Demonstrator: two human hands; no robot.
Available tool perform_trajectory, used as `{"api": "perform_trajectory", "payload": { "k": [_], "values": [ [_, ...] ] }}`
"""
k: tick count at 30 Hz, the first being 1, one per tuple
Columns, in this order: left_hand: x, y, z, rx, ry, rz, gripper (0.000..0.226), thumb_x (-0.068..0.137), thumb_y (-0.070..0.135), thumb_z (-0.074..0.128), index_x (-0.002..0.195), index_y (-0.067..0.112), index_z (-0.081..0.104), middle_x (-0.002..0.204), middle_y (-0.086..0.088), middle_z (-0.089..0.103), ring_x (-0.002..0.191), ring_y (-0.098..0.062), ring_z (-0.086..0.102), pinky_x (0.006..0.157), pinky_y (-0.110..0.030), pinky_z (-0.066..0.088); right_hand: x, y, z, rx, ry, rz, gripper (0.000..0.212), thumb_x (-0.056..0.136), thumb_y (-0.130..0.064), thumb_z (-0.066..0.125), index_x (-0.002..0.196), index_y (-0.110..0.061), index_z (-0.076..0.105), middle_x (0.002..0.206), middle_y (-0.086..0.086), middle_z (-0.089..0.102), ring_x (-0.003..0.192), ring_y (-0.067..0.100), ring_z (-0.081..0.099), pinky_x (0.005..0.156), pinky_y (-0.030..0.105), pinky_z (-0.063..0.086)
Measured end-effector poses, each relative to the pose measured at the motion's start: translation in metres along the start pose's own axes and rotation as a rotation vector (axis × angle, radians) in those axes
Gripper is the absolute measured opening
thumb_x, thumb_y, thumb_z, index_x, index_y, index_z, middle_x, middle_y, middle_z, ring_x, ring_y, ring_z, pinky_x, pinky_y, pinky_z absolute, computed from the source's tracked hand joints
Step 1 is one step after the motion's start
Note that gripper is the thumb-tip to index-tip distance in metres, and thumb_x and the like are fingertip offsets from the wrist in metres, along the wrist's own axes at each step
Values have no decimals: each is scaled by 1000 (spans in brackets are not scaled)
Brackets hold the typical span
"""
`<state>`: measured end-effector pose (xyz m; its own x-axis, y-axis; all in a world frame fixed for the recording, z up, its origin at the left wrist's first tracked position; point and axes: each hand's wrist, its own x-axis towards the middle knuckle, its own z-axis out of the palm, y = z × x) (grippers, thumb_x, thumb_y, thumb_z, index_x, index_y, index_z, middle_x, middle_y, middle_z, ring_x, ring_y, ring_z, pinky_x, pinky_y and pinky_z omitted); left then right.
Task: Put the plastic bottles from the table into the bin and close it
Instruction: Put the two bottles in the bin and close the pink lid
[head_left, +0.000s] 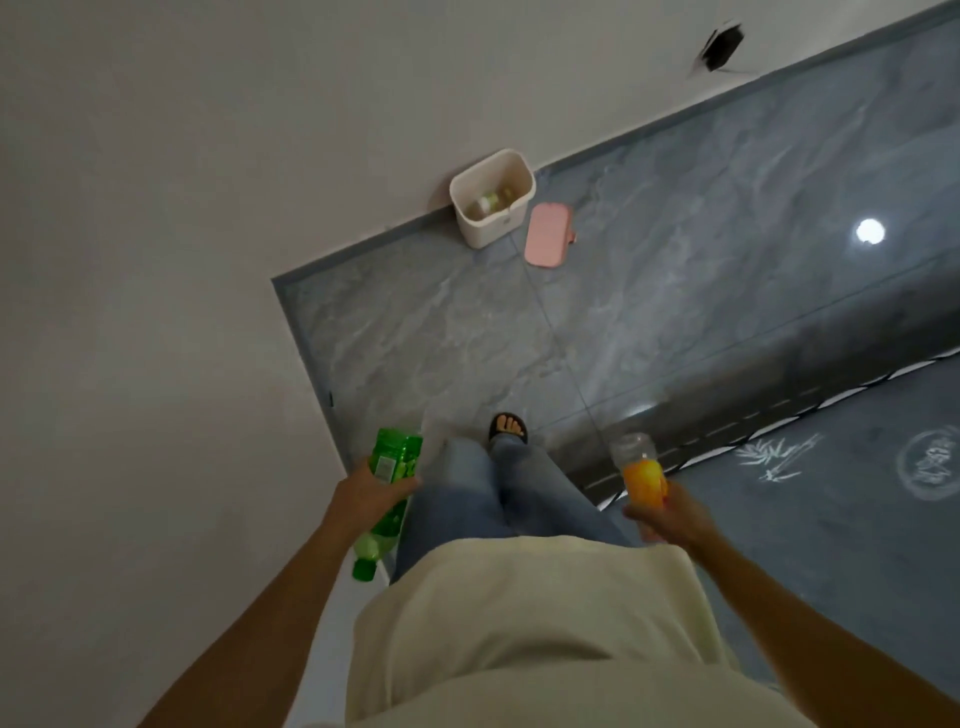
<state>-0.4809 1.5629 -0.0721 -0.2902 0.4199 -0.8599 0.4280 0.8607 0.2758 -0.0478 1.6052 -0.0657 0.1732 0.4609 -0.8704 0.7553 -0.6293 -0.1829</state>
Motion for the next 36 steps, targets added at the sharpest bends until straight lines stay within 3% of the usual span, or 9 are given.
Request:
{"api": "perform_trajectory", "payload": {
  "k": [4, 8, 13, 16, 20, 24, 28, 32, 36],
  "values": [
    [8, 5, -15, 13, -10, -107, 63, 73, 50, 88, 120, 14, 68, 112, -13, 74, 96, -29, 71, 80, -33, 53, 37, -85, -42, -31, 7, -31, 70, 75, -47, 79, 129, -11, 53, 116, 17, 67, 106, 36, 65, 86, 39, 49],
    [25, 15, -32, 57, -31, -206, 46, 72, 46, 90, 101, 14, 73, 94, -10, 78, 77, -21, 73, 68, -30, 53, 77, -160, -76, -26, 19, -130, 77, 78, -48, 78, 136, -11, 45, 108, 9, 60, 94, 26, 61, 80, 37, 47],
    [67, 58, -66, 73, -77, -269, 57, 70, 47, 89, 110, 10, 72, 96, -12, 77, 82, -27, 74, 71, -31, 55, 112, -226, -112, -45, 20, -160, 83, 78, -51, 77, 142, -13, 38, 126, 15, 60, 110, 33, 63, 91, 45, 51],
    [98, 106, -91, 57, -79, -228, 74, 59, 55, 85, 116, 10, 70, 108, -17, 76, 92, -32, 73, 83, -37, 58, 124, -251, -128, -47, 16, -124, 83, 77, -50, 78, 141, -12, 39, 126, 15, 60, 109, 31, 63, 91, 44, 51],
    [141, 191, -124, 49, -69, -165, 77, 72, 51, 88, 131, 12, 60, 114, -9, 67, 100, -30, 65, 85, -34, 51, 131, -264, -143, -8, -13, -26, 80, 78, -48, 79, 138, -11, 40, 119, 15, 63, 100, 28, 65, 85, 41, 52],
    [182, 284, -147, 39, -104, -31, 66, 73, 49, 88, 124, 14, 65, 115, -10, 72, 101, -29, 70, 91, -41, 57, 132, -263, -162, 30, -30, 12, 69, 79, -42, 80, 132, -11, 47, 113, 10, 62, 96, 24, 61, 84, 40, 51],
    [210, 363, -159, 77, -81, 101, 62, 67, 61, 82, 115, 24, 68, 106, -3, 74, 87, -14, 70, 72, -29, 53, 140, -265, -181, 74, -28, 38, 63, 80, -39, 80, 129, -14, 48, 103, 8, 62, 78, 15, 59, 72, 32, 46],
    [233, 409, -157, 102, -70, 136, 73, 61, 70, 78, 118, 26, 66, 106, -1, 74, 93, -19, 72, 89, -40, 59, 168, -276, -204, 74, -37, 53, 64, 80, -39, 80, 128, -10, 50, 89, 1, 59, 74, 11, 57, 63, 28, 45],
    [256, 433, -150, 105, -73, 111, 79, 60, 71, 78, 122, 24, 64, 109, -3, 73, 94, -20, 72, 87, -40, 59, 210, -312, -229, -38, -73, -3, 75, 80, -45, 77, 138, -12, 41, 122, 14, 61, 105, 28, 63, 90, 44, 51]
  ]
}}
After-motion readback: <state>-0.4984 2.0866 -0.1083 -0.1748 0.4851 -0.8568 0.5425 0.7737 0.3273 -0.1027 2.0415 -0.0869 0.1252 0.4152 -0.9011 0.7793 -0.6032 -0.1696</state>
